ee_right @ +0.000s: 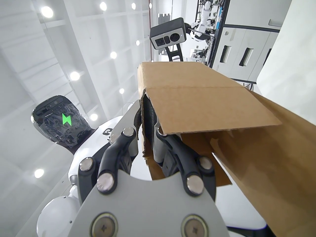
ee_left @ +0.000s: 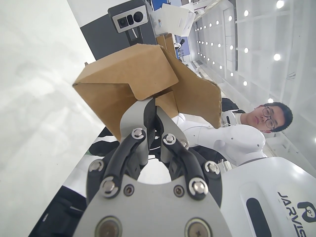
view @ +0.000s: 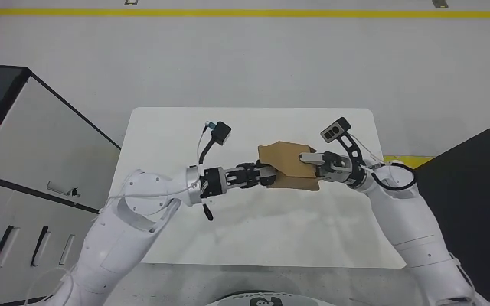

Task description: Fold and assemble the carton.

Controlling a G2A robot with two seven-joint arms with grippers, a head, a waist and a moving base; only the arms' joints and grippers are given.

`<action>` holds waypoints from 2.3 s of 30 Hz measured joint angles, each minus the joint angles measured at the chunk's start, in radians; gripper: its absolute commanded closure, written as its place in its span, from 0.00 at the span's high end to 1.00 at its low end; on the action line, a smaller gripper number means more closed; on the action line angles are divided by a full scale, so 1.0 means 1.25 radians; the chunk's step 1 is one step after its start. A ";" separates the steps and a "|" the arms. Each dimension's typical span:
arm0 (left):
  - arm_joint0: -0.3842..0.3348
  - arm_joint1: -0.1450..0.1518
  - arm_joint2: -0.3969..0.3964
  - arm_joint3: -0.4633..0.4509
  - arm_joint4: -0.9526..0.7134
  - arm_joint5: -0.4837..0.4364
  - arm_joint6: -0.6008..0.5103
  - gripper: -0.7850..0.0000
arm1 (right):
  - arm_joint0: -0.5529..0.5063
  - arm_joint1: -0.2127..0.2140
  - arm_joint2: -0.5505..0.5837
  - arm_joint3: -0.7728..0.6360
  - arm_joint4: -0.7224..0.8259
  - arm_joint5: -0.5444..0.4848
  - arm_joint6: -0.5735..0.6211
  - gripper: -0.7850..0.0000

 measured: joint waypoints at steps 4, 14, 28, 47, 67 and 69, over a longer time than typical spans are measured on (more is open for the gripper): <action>-0.001 0.001 -0.007 0.003 -0.003 0.001 0.001 0.00 | 0.004 -0.001 0.000 0.005 -0.001 -0.002 -0.002 0.00; -0.006 0.000 -0.005 0.004 -0.008 0.001 -0.007 0.00 | -0.002 0.000 0.020 0.009 0.002 -0.007 -0.012 0.00; -0.028 -0.003 -0.002 0.026 -0.013 0.000 0.009 0.00 | 0.005 -0.002 0.025 0.022 0.005 -0.008 -0.014 0.00; -0.012 0.006 -0.060 -0.013 0.021 0.001 0.026 0.00 | -0.027 0.013 0.054 -0.043 -0.228 -0.029 -0.128 0.00; -0.013 0.003 -0.045 -0.002 0.002 -0.002 0.029 0.00 | -0.049 0.013 0.065 -0.051 -0.130 -0.095 -0.072 0.00; -0.004 0.004 -0.064 -0.013 -0.014 -0.012 0.039 0.00 | -0.047 0.011 0.060 -0.040 -0.110 -0.079 -0.070 0.00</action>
